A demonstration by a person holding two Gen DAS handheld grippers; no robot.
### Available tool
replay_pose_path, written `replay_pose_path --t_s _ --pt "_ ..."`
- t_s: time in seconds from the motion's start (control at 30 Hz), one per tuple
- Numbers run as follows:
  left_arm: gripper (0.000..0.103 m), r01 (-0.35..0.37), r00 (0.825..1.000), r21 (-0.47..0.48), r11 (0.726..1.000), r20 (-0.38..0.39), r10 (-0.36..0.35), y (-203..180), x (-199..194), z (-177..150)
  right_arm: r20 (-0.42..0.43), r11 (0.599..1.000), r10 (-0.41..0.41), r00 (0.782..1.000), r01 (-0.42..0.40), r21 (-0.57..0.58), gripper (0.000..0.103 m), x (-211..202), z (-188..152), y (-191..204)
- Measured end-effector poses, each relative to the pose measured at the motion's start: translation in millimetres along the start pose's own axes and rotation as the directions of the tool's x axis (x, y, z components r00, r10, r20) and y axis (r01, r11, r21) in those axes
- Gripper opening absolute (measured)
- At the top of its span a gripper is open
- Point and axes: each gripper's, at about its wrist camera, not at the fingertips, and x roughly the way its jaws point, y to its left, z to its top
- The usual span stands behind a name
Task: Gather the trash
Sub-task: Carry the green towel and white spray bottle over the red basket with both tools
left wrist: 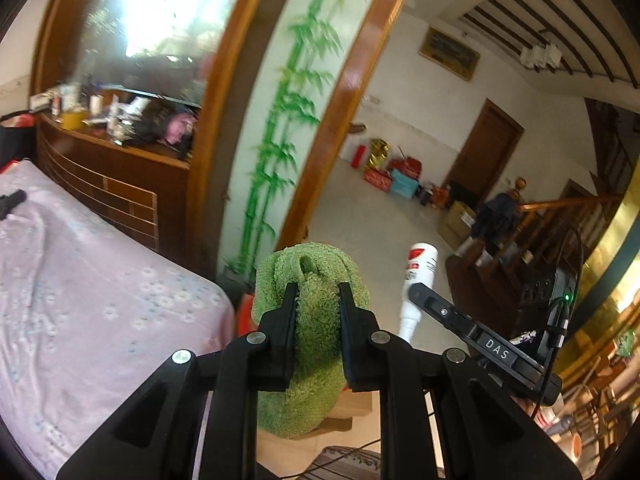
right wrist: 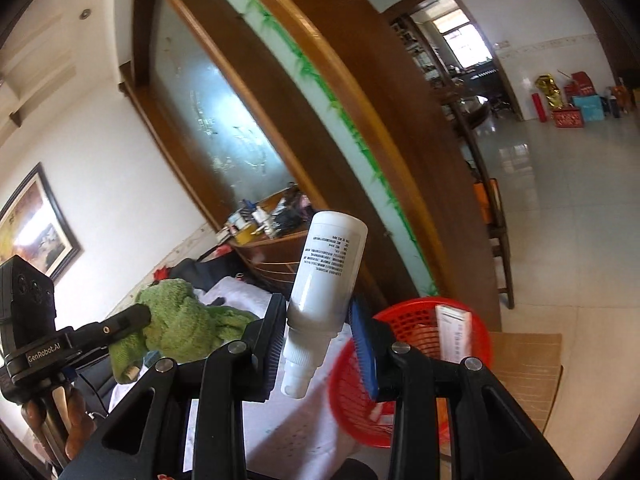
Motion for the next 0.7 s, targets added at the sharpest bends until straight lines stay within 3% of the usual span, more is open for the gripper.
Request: replay_pose_path --t_s 0.4,0.7 --pt "0.017 0.005 0.992 0.019 1.000 -0.130 -0.002 1.2 75.3 -21.9 -0.056 0.995 -0.089 0.994 0.091 0.037 0.035 15.9 -7.7 -28.7" --pt "0.017 0.001 0.986 0.021 1.000 -0.168 0.003 4.9 102.9 -33.4 -0.082 0.990 -0.136 0.987 0.138 0.021 0.035 25.2 -9.8 -31.7"
